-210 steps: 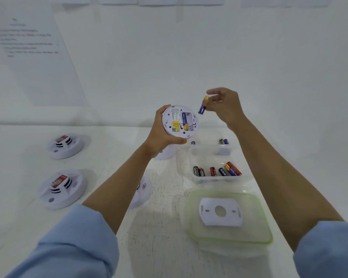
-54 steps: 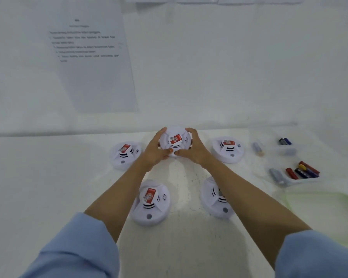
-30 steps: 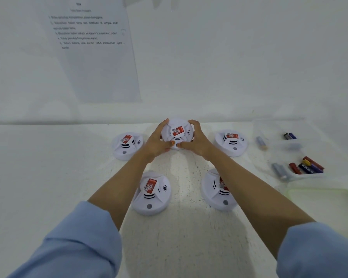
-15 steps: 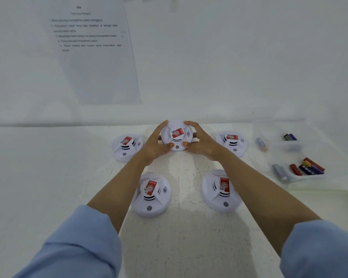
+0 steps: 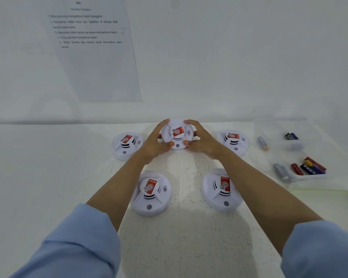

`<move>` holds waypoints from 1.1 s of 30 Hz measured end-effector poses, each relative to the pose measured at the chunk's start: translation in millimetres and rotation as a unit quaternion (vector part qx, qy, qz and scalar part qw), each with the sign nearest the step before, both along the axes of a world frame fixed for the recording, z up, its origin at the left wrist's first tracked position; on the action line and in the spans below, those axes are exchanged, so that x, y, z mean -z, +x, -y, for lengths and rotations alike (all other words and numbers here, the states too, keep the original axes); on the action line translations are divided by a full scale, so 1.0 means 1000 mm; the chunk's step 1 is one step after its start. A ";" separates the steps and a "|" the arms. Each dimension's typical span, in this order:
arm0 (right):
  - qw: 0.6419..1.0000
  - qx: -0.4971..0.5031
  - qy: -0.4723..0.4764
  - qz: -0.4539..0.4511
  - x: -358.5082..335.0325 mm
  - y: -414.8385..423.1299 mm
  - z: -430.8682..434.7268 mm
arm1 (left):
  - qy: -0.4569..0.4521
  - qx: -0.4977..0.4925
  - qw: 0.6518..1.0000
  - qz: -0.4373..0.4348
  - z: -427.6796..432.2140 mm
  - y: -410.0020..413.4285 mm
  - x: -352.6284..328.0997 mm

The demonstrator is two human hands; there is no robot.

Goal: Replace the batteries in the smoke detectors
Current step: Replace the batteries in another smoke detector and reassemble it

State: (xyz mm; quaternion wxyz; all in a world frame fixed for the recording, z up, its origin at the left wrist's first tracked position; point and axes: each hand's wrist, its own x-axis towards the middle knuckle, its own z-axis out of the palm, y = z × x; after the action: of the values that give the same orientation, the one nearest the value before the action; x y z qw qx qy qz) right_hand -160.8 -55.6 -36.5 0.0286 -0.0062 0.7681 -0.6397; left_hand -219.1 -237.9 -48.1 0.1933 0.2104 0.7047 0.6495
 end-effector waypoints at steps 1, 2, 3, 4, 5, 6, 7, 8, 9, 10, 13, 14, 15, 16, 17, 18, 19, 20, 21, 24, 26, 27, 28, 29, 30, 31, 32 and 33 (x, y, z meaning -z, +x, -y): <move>1.000 0.000 0.000 -0.001 0.000 0.000 0.000 | -0.001 0.000 1.000 0.000 0.000 0.000 0.000; 1.000 0.001 0.001 -0.001 0.000 0.000 0.000 | -0.002 0.000 1.000 -0.001 0.000 0.000 0.000; 1.000 0.001 0.003 -0.001 0.000 0.000 0.001 | -0.004 -0.001 1.000 -0.001 0.000 -0.001 0.000; 1.000 0.002 0.003 -0.001 0.000 0.000 0.001 | -0.005 -0.001 1.000 -0.001 -0.001 -0.001 0.001; 1.000 0.004 0.002 0.000 0.001 0.000 0.001 | -0.005 -0.001 1.000 0.000 -0.001 -0.001 0.001; 1.000 0.005 0.001 0.002 0.000 0.000 0.001 | -0.004 0.000 1.000 -0.001 -0.001 -0.001 0.001; 1.000 0.005 -0.001 0.003 0.000 0.000 0.001 | -0.004 0.000 1.000 -0.003 -0.001 -0.001 0.001; 1.000 0.005 -0.003 0.004 0.000 0.000 0.001 | -0.004 0.000 1.000 -0.003 -0.001 -0.002 0.001; 1.000 0.004 -0.003 0.004 0.000 0.000 0.001 | -0.004 0.000 1.000 -0.001 -0.001 -0.002 0.002; 1.000 0.004 -0.004 0.004 0.001 0.000 0.001 | -0.003 0.000 1.000 0.001 -0.001 -0.002 0.002; 1.000 0.004 -0.010 0.002 0.001 0.000 0.001 | -0.003 0.000 1.000 0.002 -0.001 -0.001 0.002; 1.000 0.004 -0.009 0.001 0.001 0.000 0.001 | -0.003 0.000 1.000 0.004 -0.001 -0.001 0.002; 1.000 0.003 -0.008 0.000 0.001 0.000 0.002 | -0.003 0.001 1.000 0.004 -0.001 0.000 0.001; 1.000 0.003 -0.009 0.000 0.001 0.000 0.002 | -0.004 0.001 1.000 0.003 -0.001 -0.001 0.001; 1.000 0.003 -0.010 -0.001 0.001 0.000 0.002 | -0.005 0.002 1.000 0.002 -0.001 -0.001 0.001; 1.000 0.003 -0.011 -0.001 0.001 0.000 0.002 | -0.005 0.002 1.000 0.002 -0.001 -0.001 0.001; 1.000 0.004 -0.012 -0.002 0.001 0.000 0.002 | -0.003 0.003 1.000 0.003 -0.001 -0.001 0.002; 1.000 0.005 -0.013 -0.001 0.001 0.000 0.002 | -0.002 0.005 1.000 0.003 -0.001 -0.001 0.002; 1.000 0.005 -0.013 -0.001 0.001 0.001 0.002 | -0.001 0.005 1.000 0.002 -0.001 -0.001 0.002; 1.000 0.005 -0.010 -0.001 0.001 0.000 0.002 | -0.002 0.002 1.000 0.003 -0.001 0.000 0.002; 1.000 0.005 -0.011 -0.002 0.000 0.001 0.002 | -0.002 0.003 1.000 0.003 -0.001 -0.001 0.002; 1.000 0.004 -0.011 -0.001 0.000 0.001 0.002 | -0.002 0.004 1.000 0.003 -0.001 -0.001 0.003; 1.000 0.005 -0.011 -0.001 0.000 0.001 0.003 | -0.004 0.005 1.000 0.002 -0.001 -0.001 0.003; 1.000 0.006 -0.012 0.000 0.000 0.001 0.003 | -0.005 0.005 1.000 0.002 -0.001 -0.002 0.003; 1.000 0.007 -0.013 0.001 0.000 0.001 0.003 | -0.005 0.004 1.000 0.002 -0.001 -0.002 0.003; 1.000 0.007 -0.013 0.002 0.000 0.001 0.003 | -0.006 0.003 1.000 0.002 -0.001 -0.002 0.004; 1.000 0.007 -0.012 0.001 0.000 0.001 0.003 | -0.006 0.003 1.000 0.002 -0.001 -0.002 0.004; 1.000 0.007 -0.011 0.001 0.000 0.001 0.003 | -0.006 0.002 1.000 0.003 -0.001 -0.003 0.004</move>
State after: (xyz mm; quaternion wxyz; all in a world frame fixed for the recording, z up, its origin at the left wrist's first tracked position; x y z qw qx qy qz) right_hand -159.8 -58.7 -36.8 0.0250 -0.0009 0.7610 -0.6483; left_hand -221.8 -237.1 -51.6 0.1980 0.2087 0.7075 0.6455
